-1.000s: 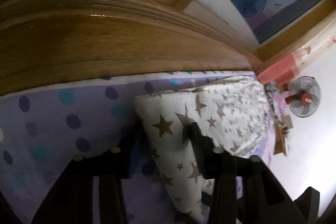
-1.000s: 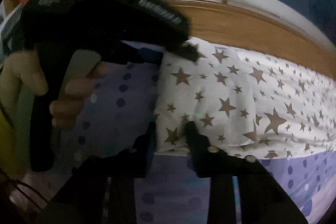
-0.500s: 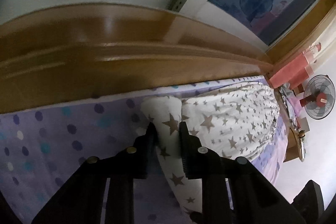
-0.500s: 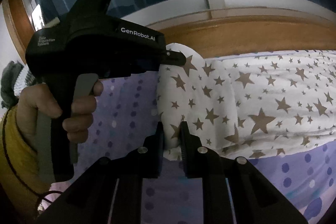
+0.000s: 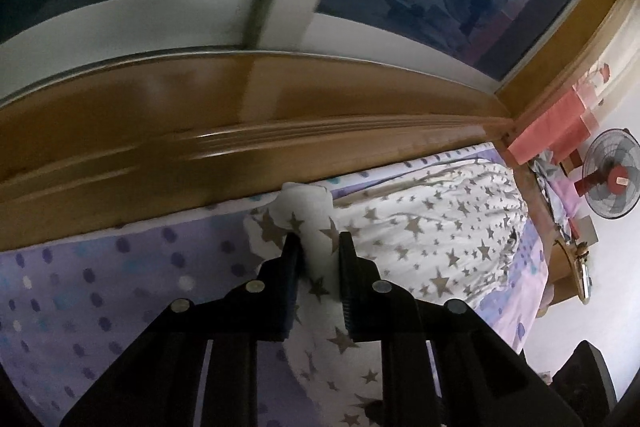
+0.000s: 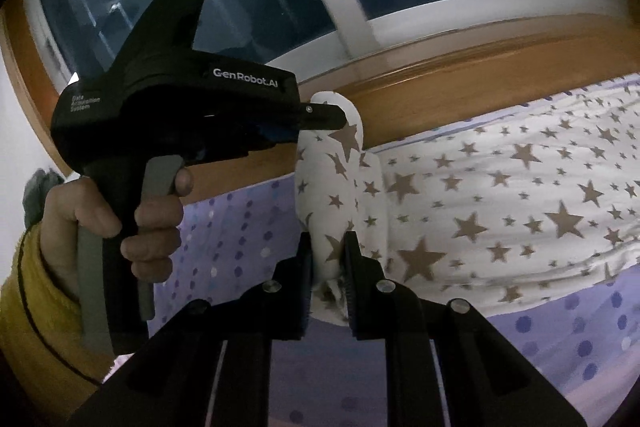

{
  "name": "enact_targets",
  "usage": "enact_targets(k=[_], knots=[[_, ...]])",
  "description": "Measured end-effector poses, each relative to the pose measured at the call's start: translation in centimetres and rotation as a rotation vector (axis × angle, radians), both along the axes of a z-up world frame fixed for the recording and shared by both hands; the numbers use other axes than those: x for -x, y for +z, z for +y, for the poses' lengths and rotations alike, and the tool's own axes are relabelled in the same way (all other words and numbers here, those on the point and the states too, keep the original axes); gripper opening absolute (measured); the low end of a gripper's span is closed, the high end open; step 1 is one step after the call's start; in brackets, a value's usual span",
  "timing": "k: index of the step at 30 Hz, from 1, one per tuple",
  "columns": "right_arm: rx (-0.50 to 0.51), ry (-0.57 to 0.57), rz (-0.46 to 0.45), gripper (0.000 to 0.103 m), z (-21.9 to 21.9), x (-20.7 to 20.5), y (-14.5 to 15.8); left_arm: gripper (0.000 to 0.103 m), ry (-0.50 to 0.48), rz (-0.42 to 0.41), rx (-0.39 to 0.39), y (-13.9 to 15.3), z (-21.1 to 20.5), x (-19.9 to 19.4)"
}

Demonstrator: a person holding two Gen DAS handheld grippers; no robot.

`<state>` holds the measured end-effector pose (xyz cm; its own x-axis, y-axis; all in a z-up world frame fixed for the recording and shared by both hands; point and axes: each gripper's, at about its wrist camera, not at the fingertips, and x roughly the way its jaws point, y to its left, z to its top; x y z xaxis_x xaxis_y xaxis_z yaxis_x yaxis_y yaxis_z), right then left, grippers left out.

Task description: Organize soft objects

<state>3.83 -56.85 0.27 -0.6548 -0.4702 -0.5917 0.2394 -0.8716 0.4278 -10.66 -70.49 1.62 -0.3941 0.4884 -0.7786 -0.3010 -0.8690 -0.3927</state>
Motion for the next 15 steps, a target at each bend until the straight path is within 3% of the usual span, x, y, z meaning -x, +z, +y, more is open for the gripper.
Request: enact_targets(k=[8,15], knots=[[0.087,-0.071,-0.054,0.013,5.2,2.0,-1.8,0.018,-0.051,-0.020,0.055,-0.8,5.8,0.8],[0.130,-0.115,-0.179,0.014,9.5,3.2,-5.3,0.018,-0.119,-0.057,0.147,-4.0,10.6,1.5]])
